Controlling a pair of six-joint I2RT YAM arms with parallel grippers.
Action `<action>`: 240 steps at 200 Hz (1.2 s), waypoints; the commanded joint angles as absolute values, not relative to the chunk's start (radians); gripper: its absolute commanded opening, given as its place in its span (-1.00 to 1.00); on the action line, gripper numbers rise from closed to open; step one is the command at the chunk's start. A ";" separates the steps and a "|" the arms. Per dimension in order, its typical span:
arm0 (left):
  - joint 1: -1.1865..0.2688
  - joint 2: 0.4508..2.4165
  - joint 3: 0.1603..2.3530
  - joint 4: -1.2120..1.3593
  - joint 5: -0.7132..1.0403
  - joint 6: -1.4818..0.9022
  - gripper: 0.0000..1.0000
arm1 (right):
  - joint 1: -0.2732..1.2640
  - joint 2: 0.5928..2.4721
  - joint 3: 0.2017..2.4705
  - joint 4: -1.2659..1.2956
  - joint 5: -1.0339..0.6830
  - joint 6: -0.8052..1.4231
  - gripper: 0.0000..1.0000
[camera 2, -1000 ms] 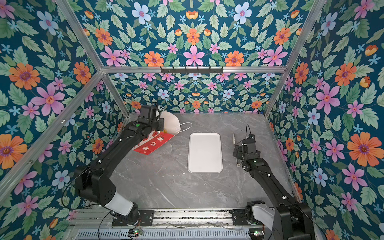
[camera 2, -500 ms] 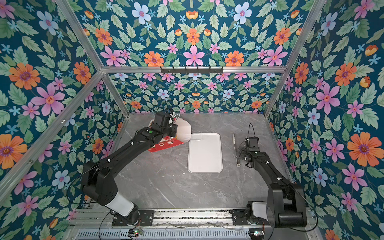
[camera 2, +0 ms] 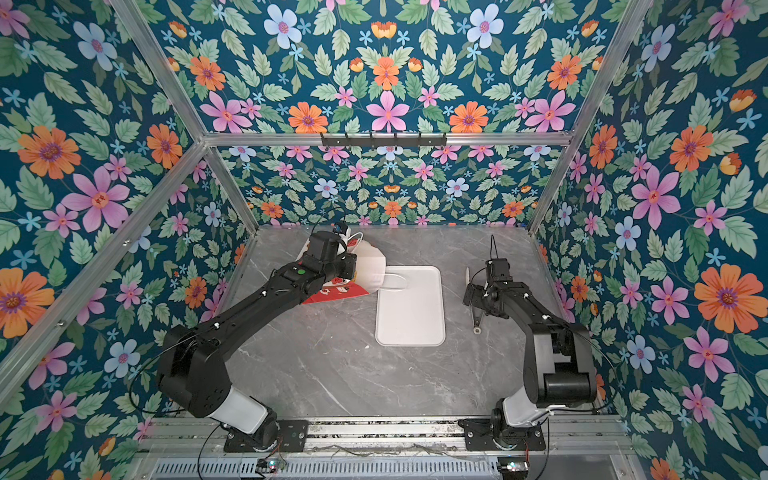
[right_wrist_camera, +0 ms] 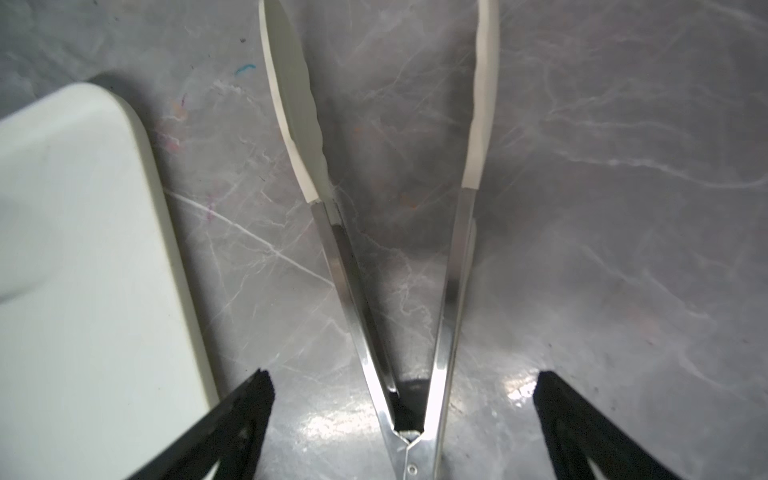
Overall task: Take the fake bread out of the paper bag
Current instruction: 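Tip the bag toward the tray with the left gripper while the right lowers, then grasp the metal tongs with the right gripper and lift them toward the bag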
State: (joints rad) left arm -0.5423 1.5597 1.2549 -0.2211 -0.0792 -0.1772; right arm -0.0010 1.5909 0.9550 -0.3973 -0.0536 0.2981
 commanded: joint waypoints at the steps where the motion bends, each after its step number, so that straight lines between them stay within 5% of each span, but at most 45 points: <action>1: -0.541 1.548 1.255 -0.185 -0.072 -0.174 -1.00 | 0.000 1.649 0.992 -0.468 -0.106 0.250 0.96; 42: -0.541 1.526 1.244 -0.187 -0.071 -0.169 -1.00 | 0.000 1.738 1.010 -0.487 -0.070 0.245 0.75; 84: -0.541 1.514 1.239 -0.184 -0.068 -0.166 -1.00 | 0.000 1.741 1.004 -0.491 -0.037 0.247 0.02; 138: -0.541 1.498 1.212 -0.163 -0.055 -0.165 -1.00 | 0.014 1.698 0.994 -0.494 -0.028 0.255 -0.67; 183: -0.541 1.495 1.206 -0.163 -0.051 -0.160 -1.00 | 0.086 1.566 0.972 -0.508 -0.021 0.250 -1.00; 240: -0.542 1.466 1.179 -0.160 -0.068 -0.162 -1.00 | 0.157 1.310 0.966 -0.568 -0.280 0.232 -1.00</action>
